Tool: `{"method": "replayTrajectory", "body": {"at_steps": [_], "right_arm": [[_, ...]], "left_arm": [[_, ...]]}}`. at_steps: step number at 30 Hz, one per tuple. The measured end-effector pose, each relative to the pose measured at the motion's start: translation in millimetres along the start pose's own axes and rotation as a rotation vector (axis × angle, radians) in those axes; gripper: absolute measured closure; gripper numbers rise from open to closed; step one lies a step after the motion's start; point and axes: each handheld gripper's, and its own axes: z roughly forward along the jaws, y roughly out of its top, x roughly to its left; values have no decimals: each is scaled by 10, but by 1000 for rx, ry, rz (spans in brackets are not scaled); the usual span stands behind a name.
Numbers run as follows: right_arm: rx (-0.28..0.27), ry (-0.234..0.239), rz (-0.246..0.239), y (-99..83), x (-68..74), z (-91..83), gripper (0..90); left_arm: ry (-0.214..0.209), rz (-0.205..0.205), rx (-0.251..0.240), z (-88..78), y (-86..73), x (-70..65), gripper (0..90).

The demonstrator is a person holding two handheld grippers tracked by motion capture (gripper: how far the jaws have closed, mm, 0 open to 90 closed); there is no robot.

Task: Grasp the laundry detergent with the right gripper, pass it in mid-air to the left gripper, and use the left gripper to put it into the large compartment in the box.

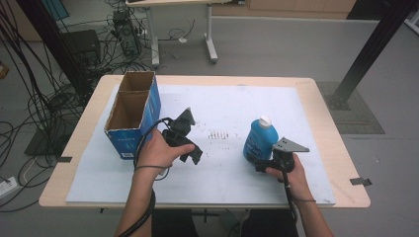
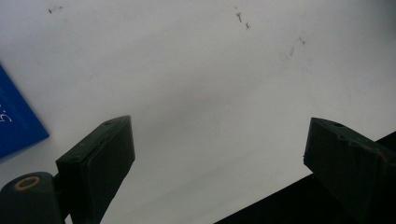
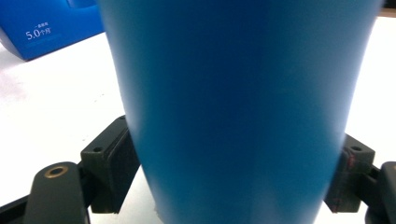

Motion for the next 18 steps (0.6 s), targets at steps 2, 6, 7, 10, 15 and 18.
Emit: {"method": "replayTrajectory", "body": {"at_steps": [2,6,7,10,15,18], "right_arm": [[-2,1,-1,-1,-1,3,222],[-3,5,-3,-4,-1,6,258],[-4,6,-4,-4,0,6,269],[-6,11,-4,-3,6,5,307],[-7,5,-11,-3,5,3,338],[-10,-1,-12,-4,-5,-3,373]], "left_arm": [[0,-2,-2,5,-1,2,92],[1,2,2,0,0,6,92],[0,3,3,-1,-1,4,92],[2,3,3,0,-2,2,92],[-1,-2,-1,0,-3,-4,92],[-2,-2,-3,-3,-2,-10,92]]}}
